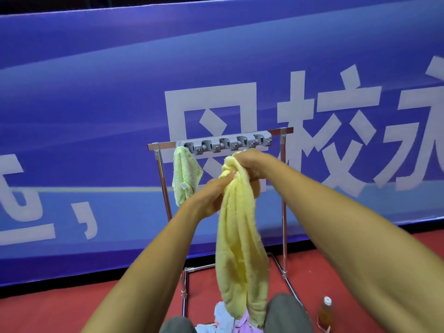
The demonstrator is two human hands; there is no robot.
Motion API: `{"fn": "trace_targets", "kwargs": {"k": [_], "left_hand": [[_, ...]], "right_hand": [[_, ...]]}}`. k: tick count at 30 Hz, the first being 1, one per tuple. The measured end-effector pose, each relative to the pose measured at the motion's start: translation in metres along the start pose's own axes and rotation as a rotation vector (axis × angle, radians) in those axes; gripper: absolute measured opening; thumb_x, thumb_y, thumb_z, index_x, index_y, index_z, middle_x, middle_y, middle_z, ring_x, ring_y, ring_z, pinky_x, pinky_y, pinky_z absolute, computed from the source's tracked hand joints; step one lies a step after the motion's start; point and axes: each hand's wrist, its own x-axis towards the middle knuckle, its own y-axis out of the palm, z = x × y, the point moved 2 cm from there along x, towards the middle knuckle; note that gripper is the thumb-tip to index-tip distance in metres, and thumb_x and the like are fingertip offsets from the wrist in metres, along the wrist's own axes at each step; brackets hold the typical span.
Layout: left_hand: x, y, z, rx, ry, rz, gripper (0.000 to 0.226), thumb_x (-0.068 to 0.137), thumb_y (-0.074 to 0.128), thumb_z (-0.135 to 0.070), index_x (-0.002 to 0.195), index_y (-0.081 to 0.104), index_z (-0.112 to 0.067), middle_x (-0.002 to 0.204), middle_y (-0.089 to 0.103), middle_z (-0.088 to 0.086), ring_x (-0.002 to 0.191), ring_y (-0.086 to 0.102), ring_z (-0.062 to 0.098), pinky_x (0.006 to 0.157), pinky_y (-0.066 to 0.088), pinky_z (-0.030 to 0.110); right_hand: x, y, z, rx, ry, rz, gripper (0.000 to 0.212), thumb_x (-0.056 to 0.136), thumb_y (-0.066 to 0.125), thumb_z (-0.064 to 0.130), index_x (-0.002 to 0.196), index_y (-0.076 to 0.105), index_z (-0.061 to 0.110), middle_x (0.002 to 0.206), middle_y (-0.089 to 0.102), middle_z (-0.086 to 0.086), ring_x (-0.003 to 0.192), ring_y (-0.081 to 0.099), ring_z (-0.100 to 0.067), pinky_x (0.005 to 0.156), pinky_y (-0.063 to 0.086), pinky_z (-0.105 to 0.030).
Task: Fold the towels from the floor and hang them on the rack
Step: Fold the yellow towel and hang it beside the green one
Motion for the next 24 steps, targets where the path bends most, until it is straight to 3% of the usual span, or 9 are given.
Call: {"fn": "trace_targets", "kwargs": {"k": [3,5,7,9,12,15,18,20,24], "left_hand": [[0.005,-0.007,-0.005,0.089,0.046,-0.158,0.042,0.096,0.06,-0.049,0.112,0.067,-0.012,0.106,0.072,0.011,0.092,0.07,0.028,0.095,0.056,0.049],[0.007,-0.013,-0.006,0.0,0.06,-0.241,0.036,0.1,0.053,-0.048,0.115,0.064,-0.017,0.103,0.069,0.01,0.088,0.067,0.026,0.088,0.058,0.047],[0.008,-0.016,-0.006,-0.106,0.071,-0.288,0.035,0.103,0.046,-0.049,0.118,0.063,-0.022,0.099,0.071,0.005,0.086,0.067,0.023,0.081,0.058,0.042],[0.017,-0.013,-0.005,-0.263,0.063,-0.299,0.033,0.105,0.045,-0.044,0.115,0.065,-0.019,0.1,0.076,0.008,0.087,0.072,0.022,0.078,0.06,0.039],[0.03,-0.008,-0.006,-0.391,0.074,-0.398,0.039,0.105,0.042,-0.036,0.127,0.06,-0.009,0.116,0.072,0.02,0.097,0.071,0.026,0.092,0.058,0.047],[0.043,-0.017,-0.001,-0.328,0.024,-0.559,0.051,0.1,0.044,-0.05,0.126,0.061,-0.01,0.11,0.073,0.017,0.099,0.07,0.035,0.095,0.055,0.053],[0.036,-0.026,-0.004,-0.289,-0.045,-0.753,0.07,0.086,0.046,-0.063,0.124,0.061,-0.006,0.118,0.069,0.012,0.104,0.065,0.037,0.096,0.053,0.052],[0.026,-0.028,-0.005,-0.204,-0.077,-0.818,0.068,0.092,0.047,-0.06,0.125,0.058,-0.002,0.124,0.063,0.009,0.111,0.061,0.036,0.101,0.05,0.05],[0.026,-0.029,0.0,-0.145,-0.076,-0.616,0.057,0.094,0.053,-0.05,0.132,0.054,-0.008,0.122,0.067,0.014,0.104,0.067,0.032,0.093,0.056,0.047]], "right_hand": [[0.001,-0.023,0.007,-0.297,-0.097,-0.255,0.045,0.101,0.047,0.041,0.118,0.061,0.001,0.113,0.066,-0.023,0.095,0.069,-0.04,0.083,0.06,-0.05],[0.006,-0.031,0.006,-0.035,-0.119,-0.253,0.051,0.098,0.049,0.054,0.119,0.057,0.008,0.103,0.067,-0.018,0.083,0.071,-0.036,0.069,0.063,-0.047],[0.001,-0.024,-0.006,0.383,0.023,-0.013,0.064,0.086,0.053,0.076,0.099,0.058,0.013,0.073,0.063,-0.007,0.061,0.065,-0.021,0.062,0.061,-0.038],[-0.003,-0.002,-0.031,0.566,0.113,0.283,0.079,0.073,0.05,0.089,0.079,0.06,0.011,0.066,0.06,-0.005,0.063,0.063,-0.02,0.08,0.06,-0.039],[-0.007,0.035,-0.067,0.706,0.123,0.499,0.091,0.069,0.054,0.089,0.107,0.068,0.007,0.096,0.068,-0.013,0.103,0.066,-0.027,0.109,0.047,-0.045],[-0.004,0.054,-0.086,0.844,0.109,0.596,0.097,0.075,0.049,0.086,0.125,0.069,0.005,0.13,0.064,-0.017,0.13,0.057,-0.033,0.114,0.039,-0.051],[-0.009,0.061,-0.091,0.811,0.062,0.681,0.082,0.078,0.068,0.071,0.129,0.067,0.007,0.13,0.064,-0.017,0.13,0.057,-0.035,0.111,0.041,-0.058],[-0.012,0.062,-0.089,0.698,0.039,0.688,0.057,0.067,0.091,0.037,0.113,0.075,0.008,0.115,0.07,-0.014,0.113,0.066,-0.031,0.106,0.046,-0.058],[-0.007,0.054,-0.079,0.586,0.069,0.565,0.029,0.077,0.079,-0.001,0.103,0.068,0.004,0.101,0.071,-0.013,0.088,0.072,-0.02,0.077,0.062,-0.031]]}}
